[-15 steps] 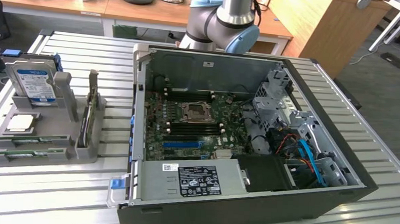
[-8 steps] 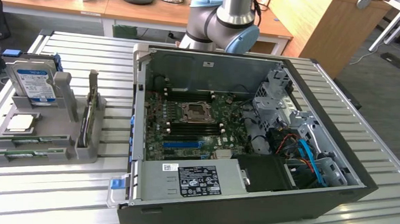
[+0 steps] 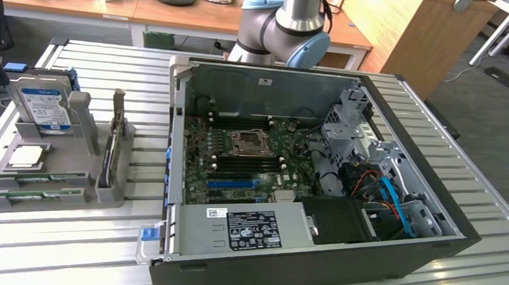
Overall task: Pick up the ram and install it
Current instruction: 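Pick up the ram and move it above insertion slot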
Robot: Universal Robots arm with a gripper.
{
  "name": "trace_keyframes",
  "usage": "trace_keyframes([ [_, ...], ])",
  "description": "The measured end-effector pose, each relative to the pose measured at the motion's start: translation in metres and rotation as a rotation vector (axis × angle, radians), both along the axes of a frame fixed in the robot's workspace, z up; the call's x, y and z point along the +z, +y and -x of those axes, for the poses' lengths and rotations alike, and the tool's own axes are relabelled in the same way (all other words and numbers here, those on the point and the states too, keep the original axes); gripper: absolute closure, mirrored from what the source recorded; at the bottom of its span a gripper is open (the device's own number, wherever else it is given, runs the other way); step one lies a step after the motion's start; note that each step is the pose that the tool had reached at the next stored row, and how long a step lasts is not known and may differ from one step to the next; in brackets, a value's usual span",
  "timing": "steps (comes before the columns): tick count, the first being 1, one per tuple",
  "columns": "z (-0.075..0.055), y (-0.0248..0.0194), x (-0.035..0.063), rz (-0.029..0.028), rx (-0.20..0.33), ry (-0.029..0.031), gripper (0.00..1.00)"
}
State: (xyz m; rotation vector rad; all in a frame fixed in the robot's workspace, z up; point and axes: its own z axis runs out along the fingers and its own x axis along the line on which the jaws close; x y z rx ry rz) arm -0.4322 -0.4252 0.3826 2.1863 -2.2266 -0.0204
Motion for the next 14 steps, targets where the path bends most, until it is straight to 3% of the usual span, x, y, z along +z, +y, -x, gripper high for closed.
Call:
trace_keyframes([
  [14, 0.0000, 0.0000, -0.0096, 0.0000, 0.000, -0.0005, 0.70],
])
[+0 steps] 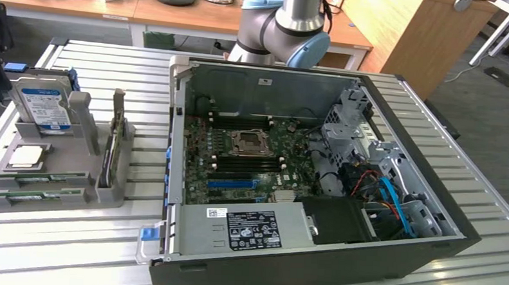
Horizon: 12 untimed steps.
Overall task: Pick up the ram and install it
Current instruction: 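Pick up the ram and move it above insertion slot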
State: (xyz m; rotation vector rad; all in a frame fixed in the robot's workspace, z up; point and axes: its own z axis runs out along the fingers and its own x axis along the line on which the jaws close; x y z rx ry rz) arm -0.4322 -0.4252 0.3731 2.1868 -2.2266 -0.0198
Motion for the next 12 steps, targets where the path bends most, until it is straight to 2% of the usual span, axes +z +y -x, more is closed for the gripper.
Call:
trace_keyframes([
  [12, 0.0000, 0.0000, -0.0072, 0.0003, 0.002, 0.0000, 0.70],
])
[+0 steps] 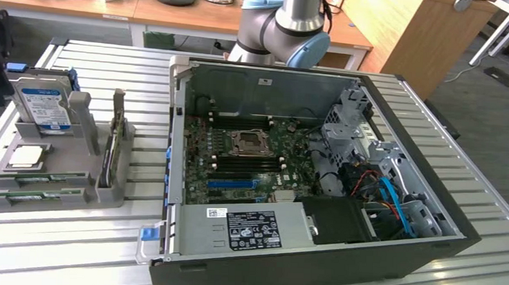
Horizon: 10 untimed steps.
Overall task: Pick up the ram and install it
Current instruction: 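Pick up the ram and move it above insertion slot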
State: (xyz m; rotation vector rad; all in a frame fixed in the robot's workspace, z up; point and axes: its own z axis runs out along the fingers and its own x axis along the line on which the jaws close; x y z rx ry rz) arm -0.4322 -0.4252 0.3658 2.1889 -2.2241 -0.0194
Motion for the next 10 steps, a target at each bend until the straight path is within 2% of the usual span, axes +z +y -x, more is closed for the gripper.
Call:
trace_keyframes([
  [10, 0.0000, 0.0000, -0.0054, 0.0004, 0.002, -0.0001, 0.70],
])
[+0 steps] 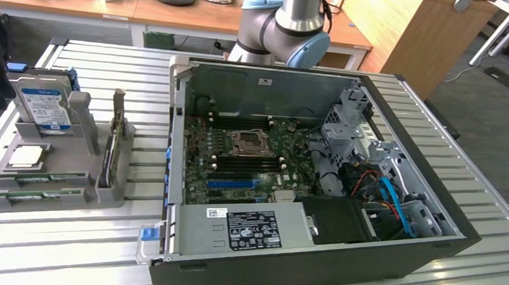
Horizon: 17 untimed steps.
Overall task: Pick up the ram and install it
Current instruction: 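Pick up the ram and move it above insertion slot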
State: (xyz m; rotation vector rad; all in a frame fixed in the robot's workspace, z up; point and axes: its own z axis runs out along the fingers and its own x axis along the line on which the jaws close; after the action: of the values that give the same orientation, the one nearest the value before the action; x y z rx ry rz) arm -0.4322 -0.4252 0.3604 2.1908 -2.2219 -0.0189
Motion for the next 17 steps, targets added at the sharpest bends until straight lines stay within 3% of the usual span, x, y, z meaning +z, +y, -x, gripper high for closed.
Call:
trace_keyframes([
  [17, 0.0000, 0.0000, -0.0080, 0.0047, 0.003, 0.0001, 0.70],
])
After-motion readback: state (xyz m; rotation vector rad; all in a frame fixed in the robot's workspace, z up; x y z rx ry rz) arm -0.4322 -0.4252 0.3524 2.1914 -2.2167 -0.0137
